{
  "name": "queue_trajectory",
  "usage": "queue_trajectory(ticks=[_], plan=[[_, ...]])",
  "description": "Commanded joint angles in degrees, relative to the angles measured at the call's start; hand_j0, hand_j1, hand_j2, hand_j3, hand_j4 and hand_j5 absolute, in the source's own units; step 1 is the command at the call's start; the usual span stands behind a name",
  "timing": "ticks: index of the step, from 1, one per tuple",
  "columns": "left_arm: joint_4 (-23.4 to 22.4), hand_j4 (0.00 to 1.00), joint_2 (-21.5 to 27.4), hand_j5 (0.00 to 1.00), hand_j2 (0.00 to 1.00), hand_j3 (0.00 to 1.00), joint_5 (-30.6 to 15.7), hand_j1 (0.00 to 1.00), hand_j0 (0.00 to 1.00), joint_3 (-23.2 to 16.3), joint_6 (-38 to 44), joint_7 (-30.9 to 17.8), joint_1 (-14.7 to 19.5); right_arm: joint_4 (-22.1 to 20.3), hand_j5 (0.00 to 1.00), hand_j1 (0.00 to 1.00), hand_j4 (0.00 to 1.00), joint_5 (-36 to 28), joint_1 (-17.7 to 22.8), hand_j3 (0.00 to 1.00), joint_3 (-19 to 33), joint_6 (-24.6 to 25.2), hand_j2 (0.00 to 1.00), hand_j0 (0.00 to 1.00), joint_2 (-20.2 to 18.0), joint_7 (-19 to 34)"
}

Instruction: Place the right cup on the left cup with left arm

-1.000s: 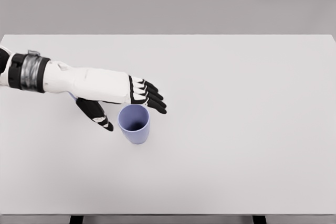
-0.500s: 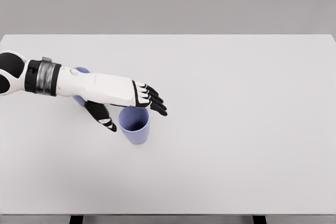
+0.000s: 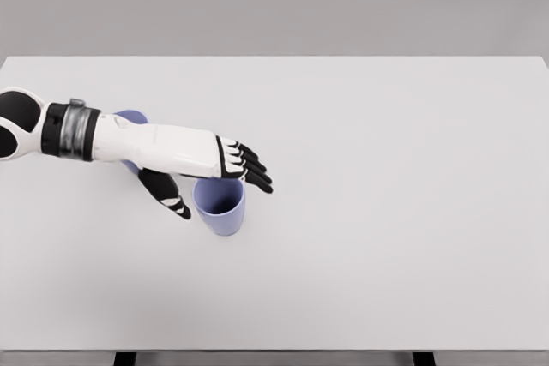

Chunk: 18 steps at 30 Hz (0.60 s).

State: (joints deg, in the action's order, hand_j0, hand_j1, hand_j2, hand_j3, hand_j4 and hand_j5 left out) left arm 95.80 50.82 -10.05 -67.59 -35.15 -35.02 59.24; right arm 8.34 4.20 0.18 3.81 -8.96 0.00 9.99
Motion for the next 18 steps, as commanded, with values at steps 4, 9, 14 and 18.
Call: queue_trajectory(ticks=[4, 9, 14, 18], plan=[[-2.7, 1.00, -0.1, 1.00, 1.00, 1.00, -0.2, 1.00, 1.00, 0.2, 0.2, 0.0, 0.0, 0.0, 1.00, 1.00, 1.00, 0.0, 0.0, 1.00, 0.0, 0.0, 1.00, 1.00, 0.0, -0.1], [-3.1, 1.00, -0.3, 1.00, 1.00, 1.00, 0.3, 1.00, 1.00, 0.2, 0.2, 0.0, -0.1, 0.0, 1.00, 1.00, 1.00, 0.0, 0.0, 1.00, 0.1, 0.0, 1.00, 1.00, 0.0, 0.0], [-4.7, 1.00, -2.1, 1.00, 1.00, 1.00, 2.5, 1.00, 1.00, 0.2, 0.2, 0.0, -0.4, 0.0, 1.00, 1.00, 1.00, 0.0, 0.0, 1.00, 0.0, 0.0, 1.00, 1.00, 0.0, 0.0], [-6.6, 1.00, -3.5, 1.00, 1.00, 1.00, 3.4, 1.00, 1.00, 0.2, 0.2, 0.0, -1.7, 0.0, 1.00, 1.00, 1.00, 0.0, 0.0, 1.00, 0.0, 0.0, 1.00, 1.00, 0.0, 0.0]])
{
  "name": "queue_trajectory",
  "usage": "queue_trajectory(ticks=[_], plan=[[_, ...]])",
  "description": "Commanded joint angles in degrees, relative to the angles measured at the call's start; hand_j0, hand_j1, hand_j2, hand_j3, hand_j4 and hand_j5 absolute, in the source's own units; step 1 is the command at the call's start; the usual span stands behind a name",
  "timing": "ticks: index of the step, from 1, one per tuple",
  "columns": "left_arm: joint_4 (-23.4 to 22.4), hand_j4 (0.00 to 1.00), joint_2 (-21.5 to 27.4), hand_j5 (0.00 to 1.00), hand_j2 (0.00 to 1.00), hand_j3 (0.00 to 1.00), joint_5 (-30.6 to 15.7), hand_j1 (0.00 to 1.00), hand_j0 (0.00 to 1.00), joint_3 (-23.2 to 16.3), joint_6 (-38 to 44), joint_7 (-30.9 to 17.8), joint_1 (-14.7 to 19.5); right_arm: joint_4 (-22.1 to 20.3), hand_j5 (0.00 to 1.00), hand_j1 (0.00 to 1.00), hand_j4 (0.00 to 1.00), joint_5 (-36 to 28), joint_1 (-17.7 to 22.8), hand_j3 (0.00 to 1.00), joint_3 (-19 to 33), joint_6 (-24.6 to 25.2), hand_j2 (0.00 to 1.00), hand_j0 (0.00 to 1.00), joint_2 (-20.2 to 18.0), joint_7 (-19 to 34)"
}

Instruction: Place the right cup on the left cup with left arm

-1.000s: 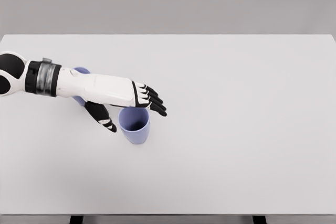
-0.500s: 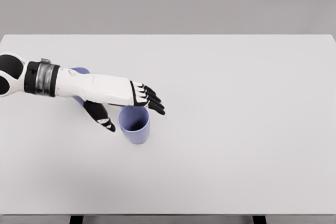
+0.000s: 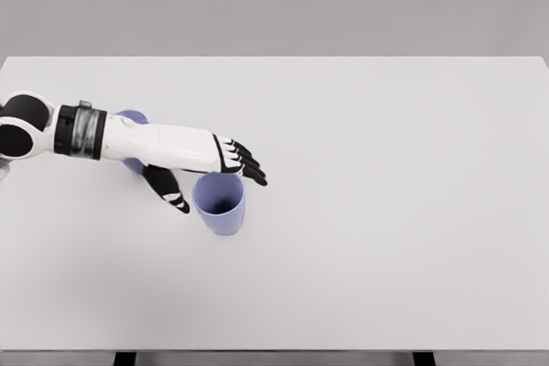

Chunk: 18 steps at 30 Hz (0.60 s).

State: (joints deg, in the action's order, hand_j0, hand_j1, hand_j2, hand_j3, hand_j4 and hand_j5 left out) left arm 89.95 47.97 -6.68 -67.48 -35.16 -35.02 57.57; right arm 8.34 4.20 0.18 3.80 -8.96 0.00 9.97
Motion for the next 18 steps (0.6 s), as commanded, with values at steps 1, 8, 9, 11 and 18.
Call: queue_trajectory(ticks=[1, 8, 9, 11, 18], plan=[[-0.8, 1.00, -0.8, 1.00, 1.00, 1.00, 0.0, 1.00, 1.00, 0.1, 0.2, 0.0, -0.1, 0.0, 1.00, 1.00, 1.00, 0.0, 0.0, 1.00, 0.1, 0.0, 1.00, 1.00, 0.0, 0.0], [-0.8, 1.00, -0.9, 1.00, 1.00, 1.00, 1.8, 1.00, 1.00, 0.2, 0.2, 0.0, -2.0, 0.0, 1.00, 1.00, 1.00, 0.0, 0.0, 1.00, 0.0, 0.0, 1.00, 1.00, 0.0, 0.0], [-0.8, 1.00, -0.9, 1.00, 1.00, 1.00, 1.8, 1.00, 1.00, 0.2, 0.2, 0.0, -2.0, 0.0, 1.00, 1.00, 1.00, 0.0, 0.0, 1.00, 0.0, 0.0, 1.00, 1.00, 0.0, 0.0], [-0.9, 1.00, -0.9, 1.00, 1.00, 1.00, 2.3, 1.00, 1.00, 0.2, 0.2, 0.0, -2.1, 0.0, 1.00, 1.00, 1.00, 0.0, 0.0, 1.00, 0.1, 0.0, 1.00, 1.00, 0.0, 0.0], [-0.8, 0.67, -1.2, 0.67, 0.67, 0.67, 3.4, 0.67, 0.67, 0.3, 0.2, 0.0, -2.5, 0.0, 1.00, 1.00, 1.00, 0.0, 0.0, 1.00, 0.0, 0.0, 1.00, 1.00, 0.0, 0.0]])
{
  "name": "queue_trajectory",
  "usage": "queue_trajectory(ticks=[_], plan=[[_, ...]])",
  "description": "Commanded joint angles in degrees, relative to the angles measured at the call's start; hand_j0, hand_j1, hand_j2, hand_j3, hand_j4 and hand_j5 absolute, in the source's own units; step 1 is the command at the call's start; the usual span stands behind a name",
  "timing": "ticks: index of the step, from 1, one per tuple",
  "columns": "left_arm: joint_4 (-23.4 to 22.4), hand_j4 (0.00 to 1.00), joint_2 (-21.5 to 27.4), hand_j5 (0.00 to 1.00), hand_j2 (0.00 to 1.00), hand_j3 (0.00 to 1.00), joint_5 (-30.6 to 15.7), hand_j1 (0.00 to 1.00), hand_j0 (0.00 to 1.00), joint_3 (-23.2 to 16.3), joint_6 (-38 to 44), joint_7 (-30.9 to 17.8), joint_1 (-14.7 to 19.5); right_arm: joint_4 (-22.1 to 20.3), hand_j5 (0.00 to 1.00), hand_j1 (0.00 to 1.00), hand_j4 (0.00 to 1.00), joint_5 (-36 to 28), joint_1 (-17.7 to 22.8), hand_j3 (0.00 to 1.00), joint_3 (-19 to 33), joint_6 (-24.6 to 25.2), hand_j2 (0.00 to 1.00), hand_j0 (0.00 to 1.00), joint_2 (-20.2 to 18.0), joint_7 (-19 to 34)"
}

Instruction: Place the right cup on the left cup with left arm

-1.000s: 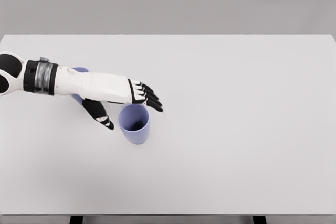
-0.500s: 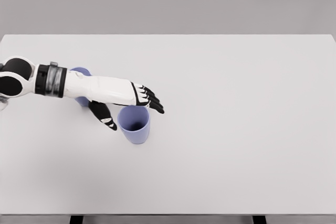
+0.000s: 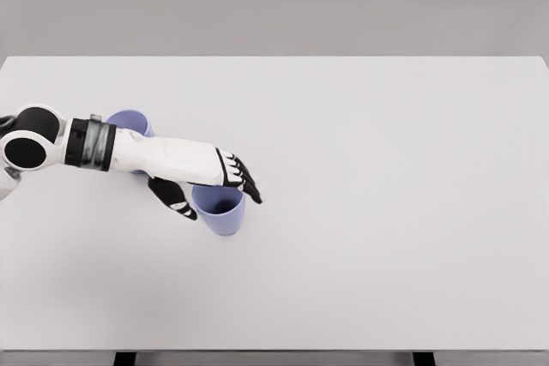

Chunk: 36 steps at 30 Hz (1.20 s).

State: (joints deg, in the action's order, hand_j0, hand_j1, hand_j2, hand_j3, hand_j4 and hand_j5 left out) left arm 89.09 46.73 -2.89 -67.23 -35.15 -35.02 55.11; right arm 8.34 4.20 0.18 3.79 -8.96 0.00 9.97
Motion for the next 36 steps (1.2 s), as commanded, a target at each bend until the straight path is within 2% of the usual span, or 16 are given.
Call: queue_trajectory(ticks=[1, 3, 8, 10, 12, 16, 18, 24, 31, 36], plan=[[0.0, 0.62, 0.0, 0.62, 0.62, 0.62, -0.5, 0.62, 0.62, 0.1, 0.1, 0.0, 0.0, 0.0, 1.00, 1.00, 1.00, 0.0, 0.0, 1.00, 0.1, 0.0, 1.00, 1.00, 0.0, 0.0], [0.1, 0.58, 0.1, 0.58, 0.58, 0.58, -0.4, 0.58, 0.58, 0.1, 0.1, 0.0, -0.1, 0.0, 1.00, 1.00, 1.00, 0.0, 0.0, 1.00, 0.1, 0.0, 1.00, 1.00, 0.0, 0.0], [0.5, 0.57, 0.5, 0.57, 0.57, 0.57, -0.9, 0.57, 0.57, 0.3, 0.1, 0.0, -0.3, 0.0, 1.00, 1.00, 1.00, 0.0, 0.0, 1.00, 0.1, 0.0, 1.00, 1.00, 0.0, 0.0], [1.5, 0.57, 0.9, 0.57, 0.57, 0.57, -2.3, 0.57, 0.57, 2.1, 0.1, 0.0, -0.2, 0.0, 1.00, 1.00, 1.00, 0.0, 0.0, 1.00, 0.0, 0.0, 1.00, 1.00, 0.0, 0.0], [3.5, 0.57, 3.2, 0.57, 0.57, 0.57, -4.5, 0.57, 0.57, 2.3, 0.1, 0.0, 0.3, 0.0, 1.00, 1.00, 1.00, 0.0, 0.0, 1.00, 0.1, 0.0, 1.00, 1.00, 0.0, 0.0], [5.7, 0.57, 6.4, 0.57, 0.57, 0.57, -5.7, 0.57, 0.57, 3.4, 0.1, 0.0, 0.9, 0.0, 1.00, 1.00, 1.00, 0.0, 0.0, 1.00, 0.0, 0.0, 1.00, 1.00, 0.0, 0.0], [7.5, 0.58, 9.0, 0.58, 0.58, 0.58, -7.5, 0.58, 0.58, 3.6, 0.1, 0.0, 2.1, 0.0, 1.00, 1.00, 1.00, 0.0, 0.0, 1.00, 0.1, 0.0, 1.00, 1.00, 0.0, 0.0], [8.7, 0.58, 12.4, 0.58, 0.58, 0.58, -9.5, 0.58, 0.58, 3.6, 0.1, 0.0, 4.5, 0.0, 1.00, 1.00, 1.00, 0.0, 0.0, 1.00, 0.1, 0.0, 1.00, 1.00, 0.0, 0.0], [9.0, 0.58, 15.6, 0.58, 0.58, 0.58, -10.8, 0.58, 0.58, 3.5, 0.1, 0.0, 7.8, 0.0, 1.00, 1.00, 1.00, 0.0, 0.0, 1.00, 0.0, 0.0, 1.00, 1.00, 0.0, 0.0], [8.9, 0.58, 16.1, 0.58, 0.58, 0.58, -12.0, 0.58, 0.58, 3.5, 0.1, 0.0, 9.5, 0.0, 1.00, 1.00, 1.00, 0.0, 0.0, 1.00, 0.0, 0.0, 1.00, 1.00, 0.0, 0.0]])
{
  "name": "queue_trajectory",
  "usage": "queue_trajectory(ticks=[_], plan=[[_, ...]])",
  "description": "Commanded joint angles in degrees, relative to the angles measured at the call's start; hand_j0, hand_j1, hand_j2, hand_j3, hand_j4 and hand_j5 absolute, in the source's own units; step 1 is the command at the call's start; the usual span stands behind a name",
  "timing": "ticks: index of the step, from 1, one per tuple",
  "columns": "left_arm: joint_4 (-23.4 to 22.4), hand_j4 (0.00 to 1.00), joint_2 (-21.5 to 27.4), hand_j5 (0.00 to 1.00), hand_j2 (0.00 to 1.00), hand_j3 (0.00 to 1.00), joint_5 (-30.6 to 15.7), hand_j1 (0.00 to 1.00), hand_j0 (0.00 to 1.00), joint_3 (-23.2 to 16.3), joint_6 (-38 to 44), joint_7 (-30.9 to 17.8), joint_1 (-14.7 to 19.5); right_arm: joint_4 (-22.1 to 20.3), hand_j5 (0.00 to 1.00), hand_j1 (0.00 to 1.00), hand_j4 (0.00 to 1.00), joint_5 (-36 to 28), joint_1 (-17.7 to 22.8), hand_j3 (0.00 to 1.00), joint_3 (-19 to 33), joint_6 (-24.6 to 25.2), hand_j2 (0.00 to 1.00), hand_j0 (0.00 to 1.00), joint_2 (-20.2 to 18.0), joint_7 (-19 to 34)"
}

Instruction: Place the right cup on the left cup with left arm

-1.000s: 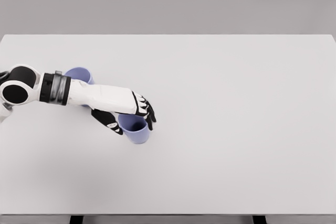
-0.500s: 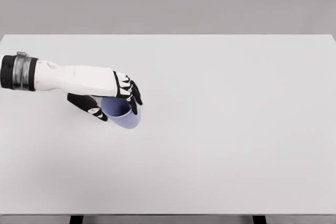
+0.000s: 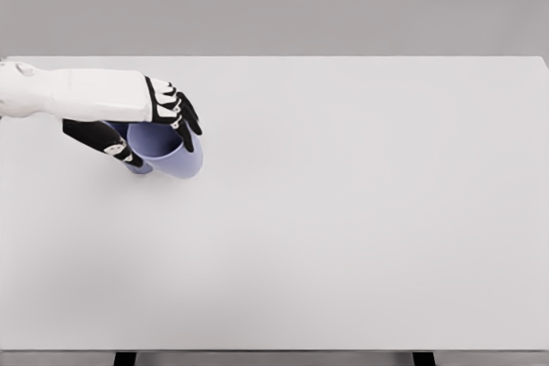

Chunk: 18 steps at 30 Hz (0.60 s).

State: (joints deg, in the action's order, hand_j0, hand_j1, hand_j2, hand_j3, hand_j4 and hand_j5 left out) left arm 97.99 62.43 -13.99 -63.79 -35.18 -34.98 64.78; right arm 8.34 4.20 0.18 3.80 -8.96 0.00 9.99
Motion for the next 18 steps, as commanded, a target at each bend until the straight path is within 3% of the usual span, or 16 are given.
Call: queue_trajectory(ticks=[1, 12, 18], plan=[[0.0, 0.58, 0.4, 0.58, 0.58, 0.58, -0.9, 0.58, 0.58, 0.1, 0.2, 0.0, 0.0, 0.0, 1.00, 1.00, 1.00, 0.0, 0.0, 1.00, 0.1, 0.0, 1.00, 1.00, 0.0, 0.0], [-0.2, 0.58, 2.3, 0.58, 0.58, 0.58, -2.3, 0.58, 0.58, 0.0, 0.2, 0.0, 3.6, 0.0, 1.00, 1.00, 1.00, 0.0, 0.0, 1.00, 0.1, 0.0, 1.00, 1.00, 0.0, 0.0], [-2.6, 0.58, 2.8, 0.58, 0.58, 0.58, -2.4, 0.58, 0.58, 0.0, 0.2, 0.0, 4.1, 0.0, 1.00, 1.00, 1.00, 0.0, 0.0, 1.00, 0.1, 0.0, 1.00, 1.00, 0.0, -0.1]])
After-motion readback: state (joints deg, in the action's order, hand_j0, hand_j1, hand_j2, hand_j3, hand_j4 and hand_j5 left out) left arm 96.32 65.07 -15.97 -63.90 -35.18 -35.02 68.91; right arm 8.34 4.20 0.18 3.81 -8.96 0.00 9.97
